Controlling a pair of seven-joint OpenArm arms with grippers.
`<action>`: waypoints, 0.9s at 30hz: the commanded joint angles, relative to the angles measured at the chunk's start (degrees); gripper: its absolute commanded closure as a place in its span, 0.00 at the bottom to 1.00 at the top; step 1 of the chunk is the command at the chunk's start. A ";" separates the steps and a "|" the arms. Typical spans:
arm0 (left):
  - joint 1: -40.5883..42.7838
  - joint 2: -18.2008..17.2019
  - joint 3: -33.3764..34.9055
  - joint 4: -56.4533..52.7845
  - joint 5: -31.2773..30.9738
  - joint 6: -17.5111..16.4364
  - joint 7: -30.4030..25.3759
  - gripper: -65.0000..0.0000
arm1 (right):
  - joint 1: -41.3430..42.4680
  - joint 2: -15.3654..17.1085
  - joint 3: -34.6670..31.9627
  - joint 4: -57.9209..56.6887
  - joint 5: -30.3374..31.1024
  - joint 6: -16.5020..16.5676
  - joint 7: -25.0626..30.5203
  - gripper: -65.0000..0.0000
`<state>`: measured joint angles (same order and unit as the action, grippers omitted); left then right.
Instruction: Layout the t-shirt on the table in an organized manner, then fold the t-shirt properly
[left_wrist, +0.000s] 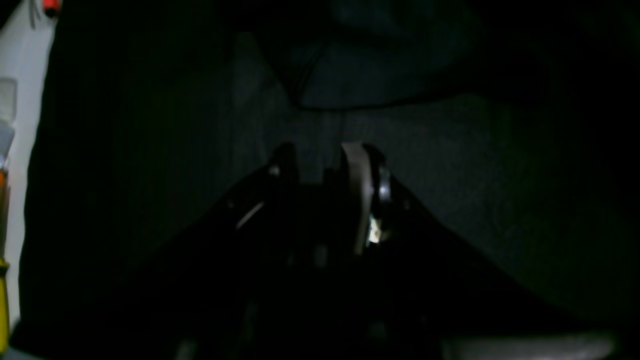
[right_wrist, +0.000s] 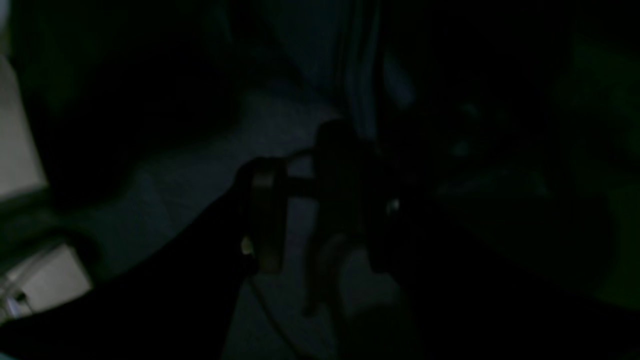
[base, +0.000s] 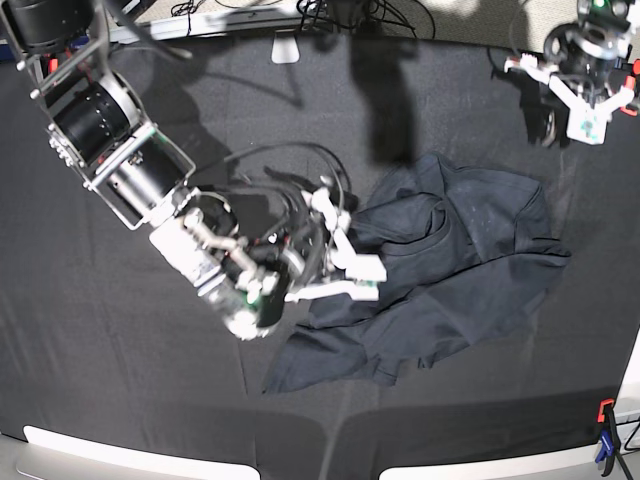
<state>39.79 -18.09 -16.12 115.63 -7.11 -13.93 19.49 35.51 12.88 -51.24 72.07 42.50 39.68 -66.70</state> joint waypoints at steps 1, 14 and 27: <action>0.00 -0.48 -0.35 1.03 0.02 0.35 -1.20 0.78 | 1.40 -0.52 -0.02 0.98 -0.46 0.32 1.20 0.63; -0.09 0.57 -0.35 1.03 0.02 0.31 -0.59 0.78 | -6.84 -7.17 -1.01 0.63 -16.09 0.32 12.20 0.64; -0.11 3.91 -0.35 1.03 0.22 0.28 -0.63 0.78 | -6.58 -8.59 -0.79 0.59 -15.47 -2.73 14.99 0.91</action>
<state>39.46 -13.82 -16.12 115.63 -7.03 -13.98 19.99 27.00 4.80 -52.56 71.83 26.63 37.08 -52.64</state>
